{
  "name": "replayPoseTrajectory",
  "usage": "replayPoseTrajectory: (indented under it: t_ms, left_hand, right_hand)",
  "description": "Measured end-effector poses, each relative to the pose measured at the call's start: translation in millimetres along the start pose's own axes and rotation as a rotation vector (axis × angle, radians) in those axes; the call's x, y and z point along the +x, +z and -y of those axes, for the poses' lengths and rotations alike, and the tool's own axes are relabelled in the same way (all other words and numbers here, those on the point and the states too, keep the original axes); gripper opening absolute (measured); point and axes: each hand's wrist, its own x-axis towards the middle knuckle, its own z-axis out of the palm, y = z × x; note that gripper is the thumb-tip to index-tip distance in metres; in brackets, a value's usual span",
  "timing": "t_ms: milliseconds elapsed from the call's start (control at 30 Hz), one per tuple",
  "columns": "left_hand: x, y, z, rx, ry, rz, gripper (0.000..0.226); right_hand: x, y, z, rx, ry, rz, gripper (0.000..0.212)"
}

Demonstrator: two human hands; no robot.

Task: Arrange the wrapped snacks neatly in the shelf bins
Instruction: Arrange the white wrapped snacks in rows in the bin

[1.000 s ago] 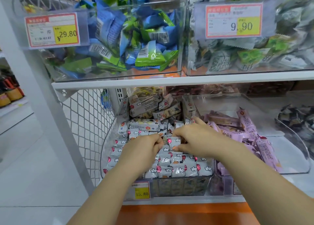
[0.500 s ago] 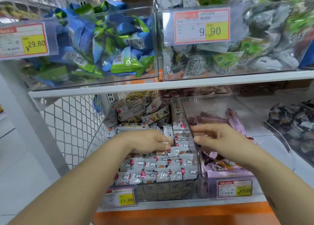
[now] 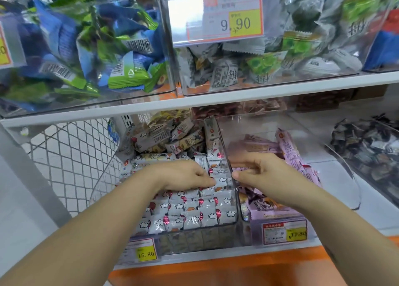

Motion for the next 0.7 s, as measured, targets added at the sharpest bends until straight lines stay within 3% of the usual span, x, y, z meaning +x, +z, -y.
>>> replayPoseTrajectory:
  t_ms: [133, 300, 500, 700]
  left_hand:
    - [9.2, 11.3, -8.6, 0.155, -0.040, -0.007, 0.045]
    - [9.0, 9.2, -2.3, 0.100, -0.019, 0.044, 0.045]
    - [11.9, 7.2, 2.9, 0.035, 0.023, 0.110, 0.023]
    - [-5.2, -3.0, -2.5, -0.015, -0.005, 0.047, 0.035]
  right_hand:
    - [-1.2, -0.2, 2.1, 0.000, 0.001, -0.009, 0.039]
    - [-1.4, -0.1, 2.7, -0.003, -0.004, -0.003, 0.040]
    - [-1.2, -0.4, 2.9, -0.013, 0.001, -0.006, 0.041]
    - [-3.0, -2.4, 4.9, -0.018, 0.011, -0.019, 0.038]
